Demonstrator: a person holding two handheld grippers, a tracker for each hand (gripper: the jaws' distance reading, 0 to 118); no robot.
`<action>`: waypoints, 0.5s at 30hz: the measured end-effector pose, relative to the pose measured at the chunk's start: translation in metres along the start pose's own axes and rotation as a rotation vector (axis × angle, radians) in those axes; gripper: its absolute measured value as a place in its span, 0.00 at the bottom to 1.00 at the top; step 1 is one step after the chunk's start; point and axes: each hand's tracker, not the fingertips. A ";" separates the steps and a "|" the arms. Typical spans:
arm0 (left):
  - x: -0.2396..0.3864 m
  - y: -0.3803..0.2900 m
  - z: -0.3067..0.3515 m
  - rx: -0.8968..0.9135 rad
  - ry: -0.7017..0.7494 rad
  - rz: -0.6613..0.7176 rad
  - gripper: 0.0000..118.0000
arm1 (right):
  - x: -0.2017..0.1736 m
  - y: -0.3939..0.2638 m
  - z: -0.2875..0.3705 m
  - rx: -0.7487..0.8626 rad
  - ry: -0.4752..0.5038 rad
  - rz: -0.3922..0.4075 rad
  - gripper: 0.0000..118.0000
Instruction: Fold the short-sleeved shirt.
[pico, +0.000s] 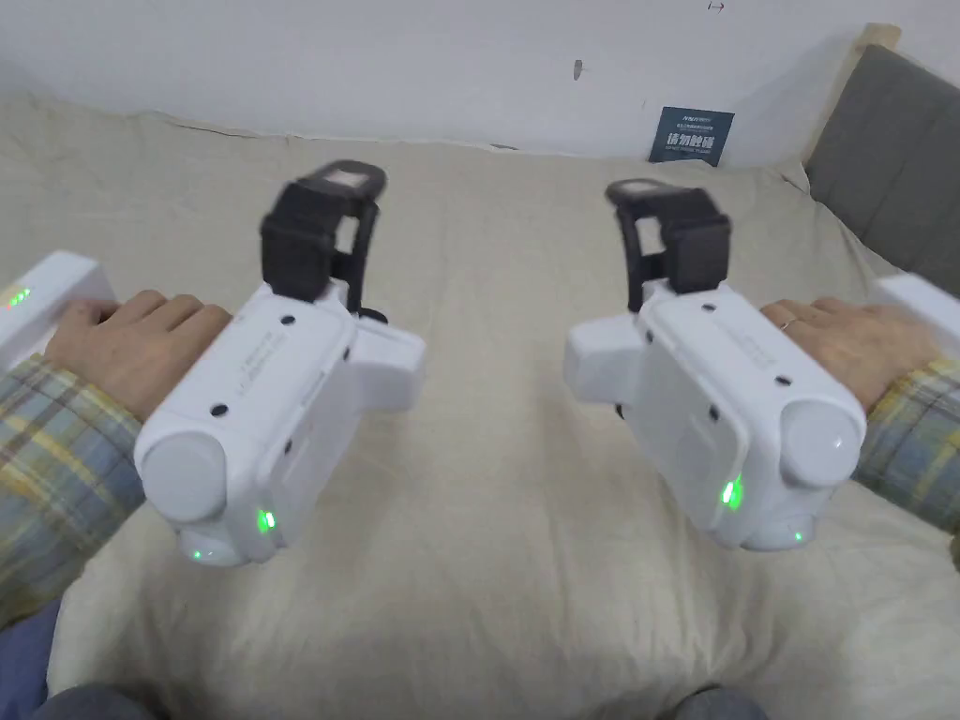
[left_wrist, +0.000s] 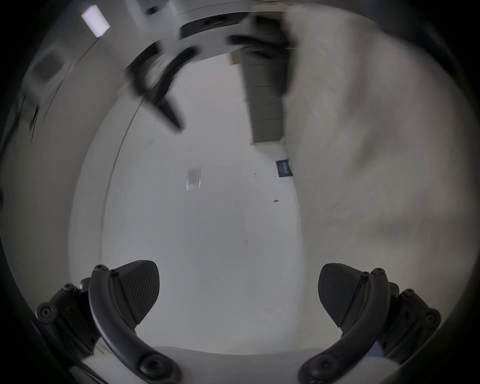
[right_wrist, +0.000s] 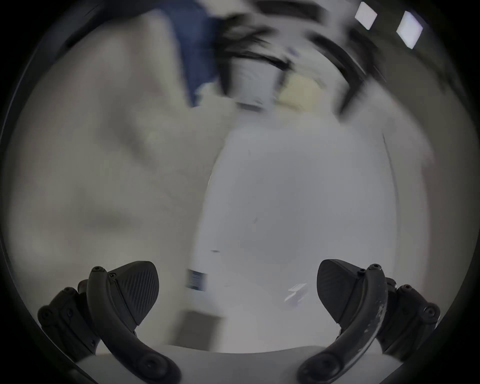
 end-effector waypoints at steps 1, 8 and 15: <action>-0.011 0.002 -0.001 -0.038 -0.003 0.182 1.00 | 0.010 0.001 -0.001 -0.023 0.025 -0.214 1.00; -0.049 -0.018 0.000 -0.289 0.169 1.265 1.00 | 0.021 -0.030 0.005 -0.078 -0.057 -1.326 1.00; -0.017 -0.016 0.013 -0.371 0.176 1.356 1.00 | -0.015 -0.021 0.014 -0.159 -0.092 -1.424 1.00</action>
